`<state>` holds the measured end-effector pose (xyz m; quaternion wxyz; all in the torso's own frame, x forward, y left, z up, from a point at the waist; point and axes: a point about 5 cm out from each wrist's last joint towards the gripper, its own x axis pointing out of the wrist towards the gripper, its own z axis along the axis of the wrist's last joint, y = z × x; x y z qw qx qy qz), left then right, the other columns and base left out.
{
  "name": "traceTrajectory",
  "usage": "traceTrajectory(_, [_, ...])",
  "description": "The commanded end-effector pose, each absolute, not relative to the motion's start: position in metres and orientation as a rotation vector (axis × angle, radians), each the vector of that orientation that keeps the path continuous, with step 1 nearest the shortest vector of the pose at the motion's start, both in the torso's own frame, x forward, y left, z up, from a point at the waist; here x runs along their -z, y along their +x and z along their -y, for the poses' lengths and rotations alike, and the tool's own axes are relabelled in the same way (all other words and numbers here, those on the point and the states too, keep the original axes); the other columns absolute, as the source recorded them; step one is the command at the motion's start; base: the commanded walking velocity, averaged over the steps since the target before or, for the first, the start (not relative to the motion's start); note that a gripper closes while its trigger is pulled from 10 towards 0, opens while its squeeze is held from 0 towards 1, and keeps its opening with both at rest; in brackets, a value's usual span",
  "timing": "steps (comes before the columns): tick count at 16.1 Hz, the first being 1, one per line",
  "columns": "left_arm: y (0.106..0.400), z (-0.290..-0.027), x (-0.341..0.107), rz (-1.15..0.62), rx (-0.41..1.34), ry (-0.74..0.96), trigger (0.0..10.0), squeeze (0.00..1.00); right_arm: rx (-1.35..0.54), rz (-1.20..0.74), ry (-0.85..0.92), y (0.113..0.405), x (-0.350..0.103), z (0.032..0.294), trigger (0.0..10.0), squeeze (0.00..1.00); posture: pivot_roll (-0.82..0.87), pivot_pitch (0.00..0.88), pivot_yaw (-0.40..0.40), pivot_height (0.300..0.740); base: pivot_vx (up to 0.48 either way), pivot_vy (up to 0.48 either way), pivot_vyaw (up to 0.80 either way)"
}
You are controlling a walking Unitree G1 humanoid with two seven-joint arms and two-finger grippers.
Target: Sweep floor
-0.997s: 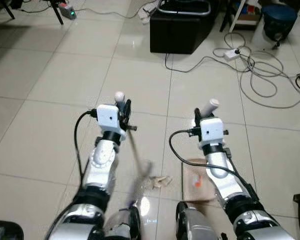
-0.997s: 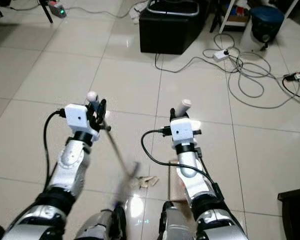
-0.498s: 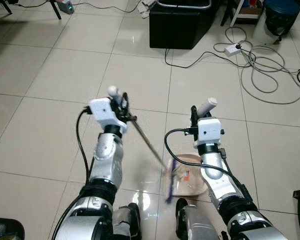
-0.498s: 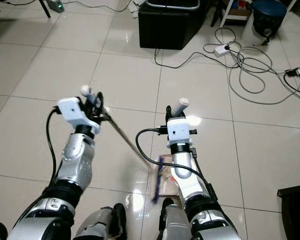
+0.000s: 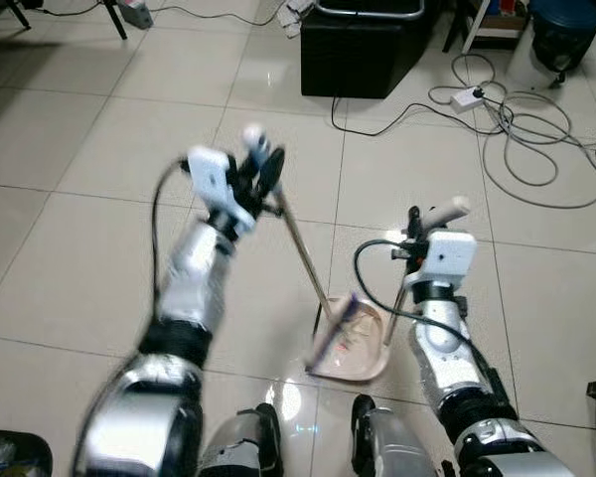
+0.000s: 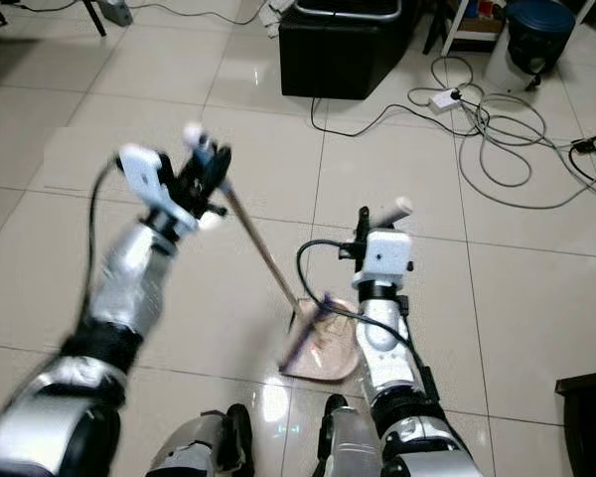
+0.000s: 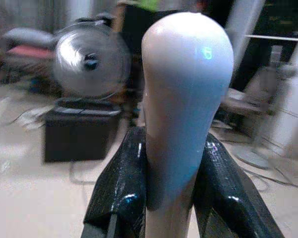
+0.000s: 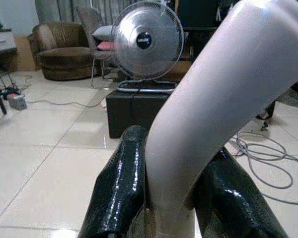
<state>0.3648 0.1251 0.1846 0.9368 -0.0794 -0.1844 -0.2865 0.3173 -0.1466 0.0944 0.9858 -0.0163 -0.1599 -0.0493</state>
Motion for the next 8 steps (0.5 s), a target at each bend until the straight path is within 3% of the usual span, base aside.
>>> traceTrajectory(1, [0.366, -0.125, -0.209, 0.452, 0.655, -0.169, 10.0, 0.0, 0.113, 0.365, -0.016, 0.32, -0.104, 0.152, 10.0, 0.0, 0.04, 0.122, 0.056, 0.74, 0.0, 0.0, 0.0])
traceTrajectory(5, [0.375, -0.164, -0.268, 0.514, 0.807, -0.1, 10.0, 0.0, 0.117, 0.353, -0.002, 0.329, -0.109, 0.162, 10.0, 0.0, 0.04, 0.036, 0.063, 0.74, 0.0, 0.0, 0.0])
traceTrajectory(8, [0.379, -0.209, -0.279, 0.522, 0.643, 0.008, 10.0, 0.0, 0.123, 0.356, 0.047, 0.332, -0.113, 0.163, 10.0, 0.0, 0.02, 0.0, 0.077, 0.74, 0.0, 0.0, 0.0])
